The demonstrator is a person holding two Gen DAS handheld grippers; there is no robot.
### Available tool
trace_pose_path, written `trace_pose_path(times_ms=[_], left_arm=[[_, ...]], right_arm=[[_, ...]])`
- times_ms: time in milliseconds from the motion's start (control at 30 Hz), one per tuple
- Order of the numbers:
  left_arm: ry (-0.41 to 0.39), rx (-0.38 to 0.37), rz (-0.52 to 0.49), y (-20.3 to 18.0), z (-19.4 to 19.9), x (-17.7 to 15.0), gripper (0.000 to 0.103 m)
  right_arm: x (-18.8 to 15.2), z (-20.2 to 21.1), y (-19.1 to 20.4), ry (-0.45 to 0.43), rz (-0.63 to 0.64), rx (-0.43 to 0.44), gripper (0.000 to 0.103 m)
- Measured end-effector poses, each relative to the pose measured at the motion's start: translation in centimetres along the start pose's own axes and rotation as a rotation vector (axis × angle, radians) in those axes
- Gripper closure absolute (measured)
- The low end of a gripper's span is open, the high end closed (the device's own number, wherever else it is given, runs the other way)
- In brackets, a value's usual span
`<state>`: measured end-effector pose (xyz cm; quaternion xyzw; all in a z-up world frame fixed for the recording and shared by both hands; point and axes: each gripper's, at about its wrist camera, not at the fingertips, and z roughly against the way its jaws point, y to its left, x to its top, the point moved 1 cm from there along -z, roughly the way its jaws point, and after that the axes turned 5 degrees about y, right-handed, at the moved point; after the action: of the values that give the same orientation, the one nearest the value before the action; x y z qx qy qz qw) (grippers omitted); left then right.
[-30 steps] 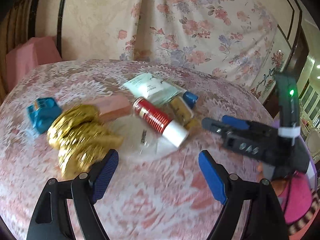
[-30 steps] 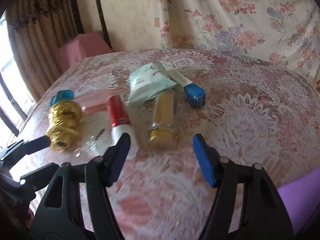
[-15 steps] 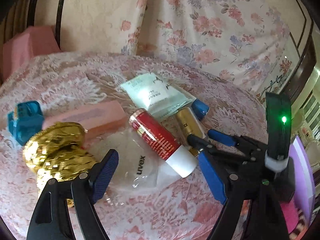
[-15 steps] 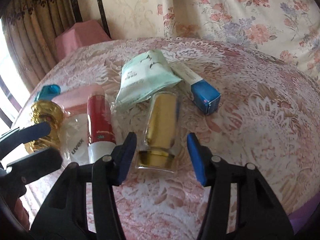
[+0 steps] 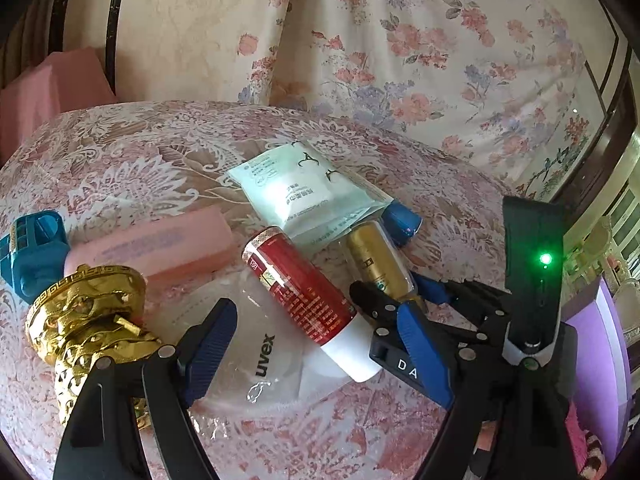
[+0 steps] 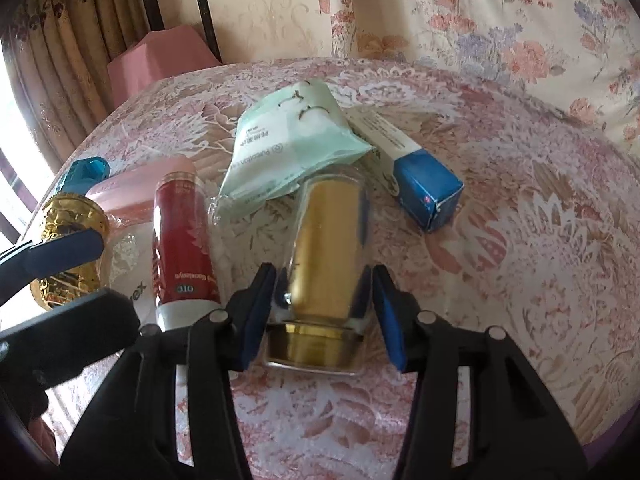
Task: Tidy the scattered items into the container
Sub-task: 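Grasp the gold-capped clear jar with the right tool, then grasp the red-and-white tube with the left tool while the right tool holds the jar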
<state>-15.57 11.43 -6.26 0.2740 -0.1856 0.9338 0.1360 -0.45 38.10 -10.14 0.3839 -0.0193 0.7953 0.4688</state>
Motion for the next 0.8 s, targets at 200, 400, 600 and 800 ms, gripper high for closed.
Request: trace_pose_path(times_ms=[200, 400, 600, 800], left_arm=[[0.013, 0.006, -0.018, -0.6, -0.8, 0.2, 0.02], [0.045, -0.002, -0.043, -1.6, -2.5, 0.6, 0.02], [0.094, 0.054, -0.081, -2.3, -5.0, 1.9, 0.02], [0.133, 0.093, -0.169, -4.0, -7.3, 2.4, 0.021]], right_arm=[[-1.1, 1.0, -1.0, 0.007, 0.001, -0.035, 0.053], [-2.6, 2.4, -2.5, -0.015, -0.05, -0.025, 0.053], [-4.1, 3.8, -3.8, -0.046, -0.107, 0.006, 0.053], [-5.3, 5.1, -4.9, -0.074, -0.158, 0.035, 0.053]])
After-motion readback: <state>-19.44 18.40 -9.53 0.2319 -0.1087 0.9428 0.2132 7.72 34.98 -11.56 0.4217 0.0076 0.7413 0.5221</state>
